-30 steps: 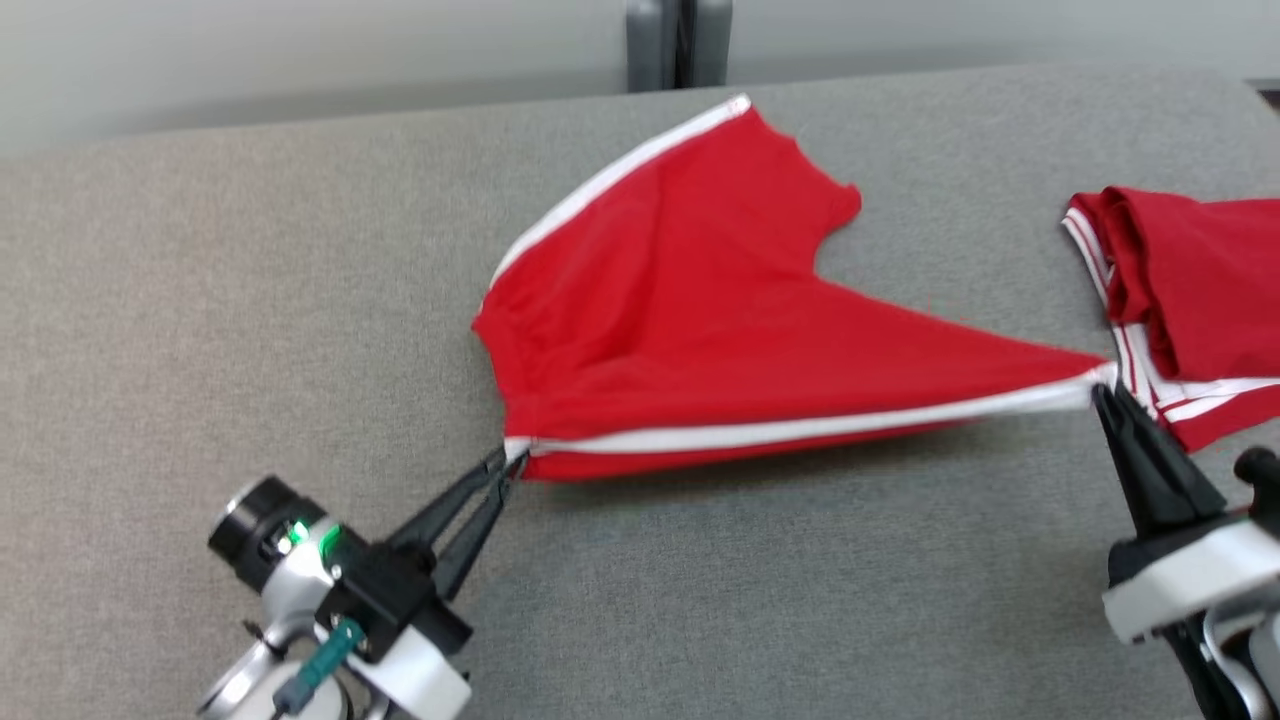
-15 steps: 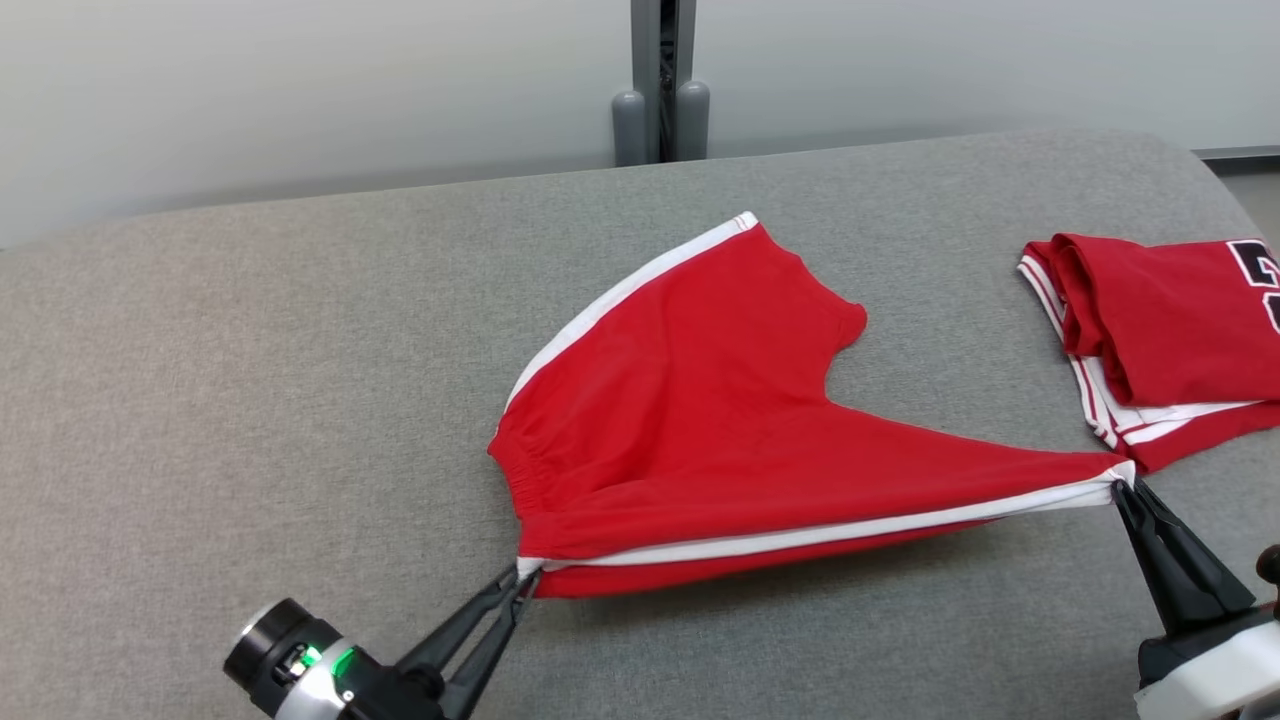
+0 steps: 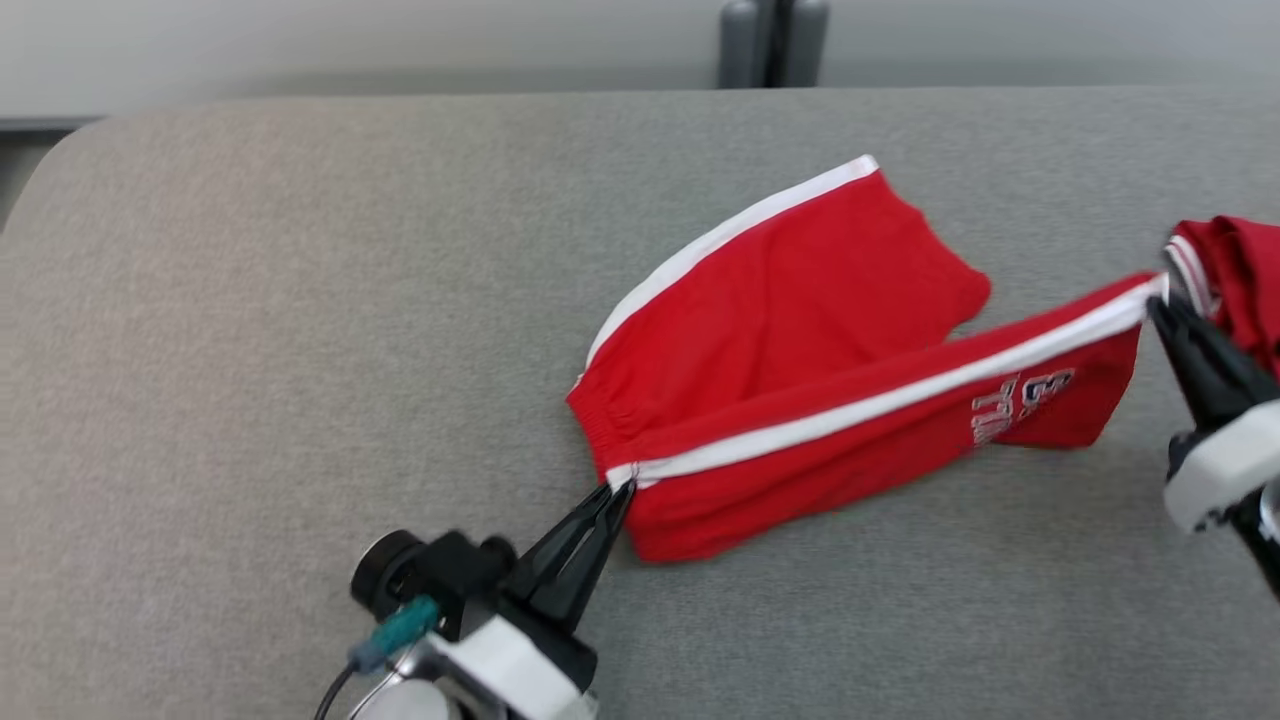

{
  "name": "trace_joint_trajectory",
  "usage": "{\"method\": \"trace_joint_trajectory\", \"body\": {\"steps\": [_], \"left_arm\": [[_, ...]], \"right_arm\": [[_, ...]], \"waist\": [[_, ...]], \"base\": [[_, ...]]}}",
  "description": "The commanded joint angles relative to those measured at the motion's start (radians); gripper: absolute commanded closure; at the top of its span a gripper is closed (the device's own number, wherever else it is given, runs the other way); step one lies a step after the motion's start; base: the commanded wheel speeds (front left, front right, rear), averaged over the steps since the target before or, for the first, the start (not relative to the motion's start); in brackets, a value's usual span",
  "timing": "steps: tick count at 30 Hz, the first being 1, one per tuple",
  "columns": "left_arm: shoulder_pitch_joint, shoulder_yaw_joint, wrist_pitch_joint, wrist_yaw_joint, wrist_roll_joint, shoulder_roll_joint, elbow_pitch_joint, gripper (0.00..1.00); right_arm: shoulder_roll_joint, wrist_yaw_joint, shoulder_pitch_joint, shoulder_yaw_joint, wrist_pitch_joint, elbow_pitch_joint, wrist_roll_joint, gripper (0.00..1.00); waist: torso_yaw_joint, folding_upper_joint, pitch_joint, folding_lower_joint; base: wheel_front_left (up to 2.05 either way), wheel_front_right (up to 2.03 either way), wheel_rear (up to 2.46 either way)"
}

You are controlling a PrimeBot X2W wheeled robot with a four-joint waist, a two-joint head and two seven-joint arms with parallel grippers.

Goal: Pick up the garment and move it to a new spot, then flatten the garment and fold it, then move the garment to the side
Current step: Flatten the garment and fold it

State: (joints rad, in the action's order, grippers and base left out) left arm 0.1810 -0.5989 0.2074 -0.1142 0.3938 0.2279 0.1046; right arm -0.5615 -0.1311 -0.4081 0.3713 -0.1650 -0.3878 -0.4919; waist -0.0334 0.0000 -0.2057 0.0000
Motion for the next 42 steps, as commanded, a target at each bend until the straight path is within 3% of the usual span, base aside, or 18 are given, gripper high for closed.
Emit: {"method": "trace_joint_trajectory", "body": {"steps": [1, 2, 5, 12, 19, 28, 39, 40, 41, 42], "left_arm": [[0.026, 0.004, -0.013, -0.007, 0.036, -0.014, 0.011, 1.0], [0.055, 0.017, -0.035, -0.008, 0.111, -0.05, 0.034, 1.0], [0.093, 0.029, -0.069, -0.012, 0.193, -0.087, 0.062, 1.0], [0.175, 0.027, -0.084, -0.015, 0.287, -0.127, 0.093, 1.0], [0.254, 0.003, -0.074, -0.017, 0.297, -0.139, 0.132, 1.0], [0.332, 0.008, -0.053, 0.03, 0.27, -0.153, 0.194, 1.0], [0.373, -0.028, -0.032, 0.061, 0.266, -0.165, 0.263, 1.0], [0.378, -0.03, -0.028, 0.064, 0.265, -0.166, 0.268, 1.0], [0.384, -0.035, -0.022, 0.067, 0.26, -0.167, 0.274, 1.0], [0.385, -0.036, -0.019, 0.071, 0.261, -0.168, 0.278, 0.91]], "right_arm": [[-0.016, 0.0, -0.041, 0.01, 0.009, -0.017, -0.007, 1.0], [-0.024, 0.0, -0.113, 0.04, 0.02, -0.064, -0.014, 1.0], [-0.025, 0.0, -0.217, 0.086, 0.031, -0.138, -0.022, 1.0], [-0.01, 0.0, -0.407, 0.186, 0.007, -0.308, -0.039, 1.0], [0.022, 0.0, -0.556, 0.275, -0.03, -0.451, -0.048, 1.0], [0.052, 0.0, -0.718, 0.36, -0.074, -0.598, -0.031, 1.0], [0.089, 0.0, -0.776, 0.439, -0.095, -0.72, -0.049, 1.0], [0.089, 0.0, -0.779, 0.439, -0.095, -0.727, -0.05, 0.79], [0.09, 0.0, -0.778, 0.44, -0.097, -0.735, -0.052, 0.65], [0.095, 0.0, -0.775, 0.444, -0.099, -0.74, -0.055, 0.48]], "waist": [[-0.047, 0.0, -0.042, 0.0], [-0.074, 0.0, -0.061, 0.0], [-0.109, 0.0, -0.085, 0.0], [-0.172, 0.0, -0.141, 0.0], [-0.202, 0.0, -0.2, 0.0], [-0.216, 0.0, -0.273, 0.0], [-0.234, 0.0, -0.298, 0.0], [-0.235, 0.0, -0.296, 0.0], [-0.235, 0.0, -0.293, 0.0], [-0.234, 0.0, -0.289, 0.0]], "base": [[0.0, 0.0, 0.0], [0.0, 0.0, 0.0], [0.0, 0.0, 0.0], [0.0, 0.0, 0.0], [0.0, 0.0, 0.0], [0.0, 0.0, 0.0], [0.0, 0.0, 0.0], [0.0, 0.0, 0.0], [0.0, 0.0, 0.0], [0.0, 0.0, 0.0]]}}
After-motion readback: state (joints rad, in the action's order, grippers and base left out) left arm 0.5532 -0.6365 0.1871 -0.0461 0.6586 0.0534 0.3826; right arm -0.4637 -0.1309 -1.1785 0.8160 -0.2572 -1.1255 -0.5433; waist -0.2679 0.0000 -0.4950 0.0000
